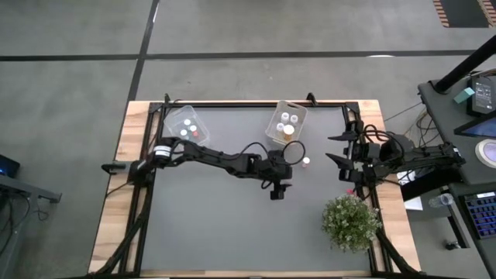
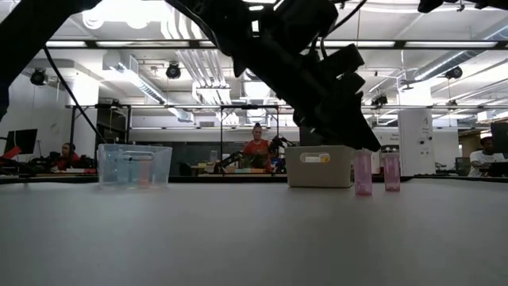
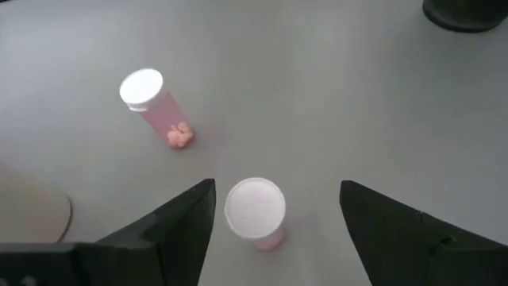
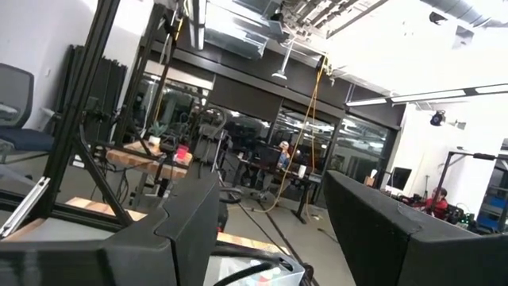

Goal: Pick and place medicine bottles into bin by pill shape (circle, oval)
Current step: Put the bottom violet pill bottle into the transparent bin

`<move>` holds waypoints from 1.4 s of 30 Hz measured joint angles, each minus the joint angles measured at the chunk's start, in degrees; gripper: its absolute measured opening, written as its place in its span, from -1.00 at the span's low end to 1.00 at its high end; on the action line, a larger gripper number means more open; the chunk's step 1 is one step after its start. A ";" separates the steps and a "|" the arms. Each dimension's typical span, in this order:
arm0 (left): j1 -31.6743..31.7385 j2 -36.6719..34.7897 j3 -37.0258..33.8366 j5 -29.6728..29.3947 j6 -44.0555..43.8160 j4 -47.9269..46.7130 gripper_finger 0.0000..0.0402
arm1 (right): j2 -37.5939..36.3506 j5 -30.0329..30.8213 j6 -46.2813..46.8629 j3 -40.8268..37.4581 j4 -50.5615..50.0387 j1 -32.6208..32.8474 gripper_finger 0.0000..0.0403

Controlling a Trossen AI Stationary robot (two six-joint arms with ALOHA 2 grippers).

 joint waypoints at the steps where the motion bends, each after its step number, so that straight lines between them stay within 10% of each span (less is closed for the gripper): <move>1: 0.03 0.28 0.00 -0.02 -0.02 0.06 0.27 | 0.00 0.00 -0.02 0.00 -0.04 0.00 0.09; 42: 0.01 -4.18 0.05 -2.72 0.48 -7.34 -0.46 | 0.00 3.02 -0.43 0.04 -2.09 0.00 0.09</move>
